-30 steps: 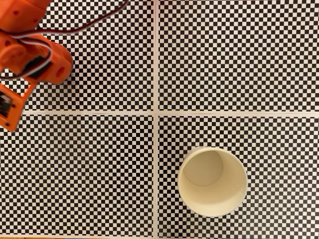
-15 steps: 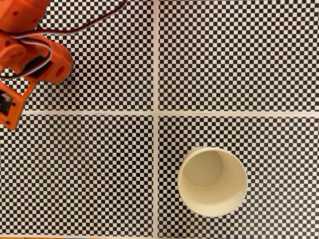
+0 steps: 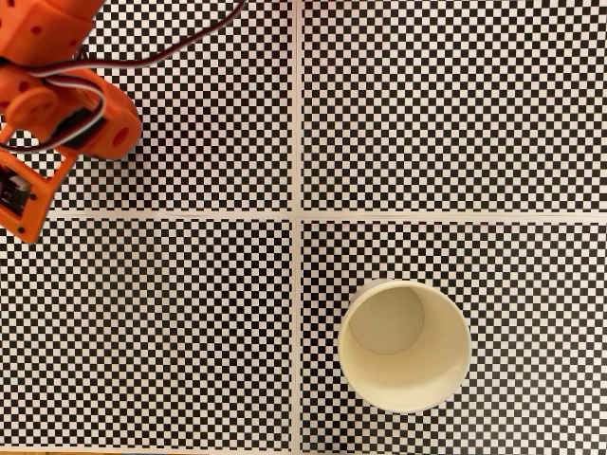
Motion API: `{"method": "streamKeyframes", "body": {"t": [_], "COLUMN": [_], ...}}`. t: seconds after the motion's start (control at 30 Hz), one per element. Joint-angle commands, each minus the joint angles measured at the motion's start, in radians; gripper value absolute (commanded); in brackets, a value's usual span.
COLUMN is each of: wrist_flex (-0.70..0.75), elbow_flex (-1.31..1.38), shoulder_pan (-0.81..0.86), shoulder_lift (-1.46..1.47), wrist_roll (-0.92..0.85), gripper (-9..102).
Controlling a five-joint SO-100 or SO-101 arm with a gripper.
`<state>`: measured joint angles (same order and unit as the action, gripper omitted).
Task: Grasp basketball and place into cup.
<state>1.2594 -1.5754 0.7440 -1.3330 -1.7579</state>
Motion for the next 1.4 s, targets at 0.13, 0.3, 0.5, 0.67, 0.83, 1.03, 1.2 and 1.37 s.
{"method": "streamKeyframes", "body": {"t": [0.13, 0.3, 0.5, 0.67, 0.83, 1.03, 1.2, 1.37], "wrist_flex": [-0.046, -0.043, -0.037, -0.028, 0.012, 0.058, 0.101, 0.124], "elbow_flex": [-0.021, -0.025, -0.054, -0.114, -0.183, -0.259, -0.258, -0.250], "shoulder_pan": [-0.003, 0.006, -0.008, -0.040, -0.091, -0.225, -0.388, -0.522], "shoulder_lift": [-0.044, -0.080, -0.152, -0.319, -0.525, -0.755, -0.864, -0.933], "wrist_roll": [-0.014, -0.041, -0.057, -0.074, -0.063, -0.015, 0.041, 0.104], "gripper": [28, 18, 13, 8, 7, 5, 5, 4]}}
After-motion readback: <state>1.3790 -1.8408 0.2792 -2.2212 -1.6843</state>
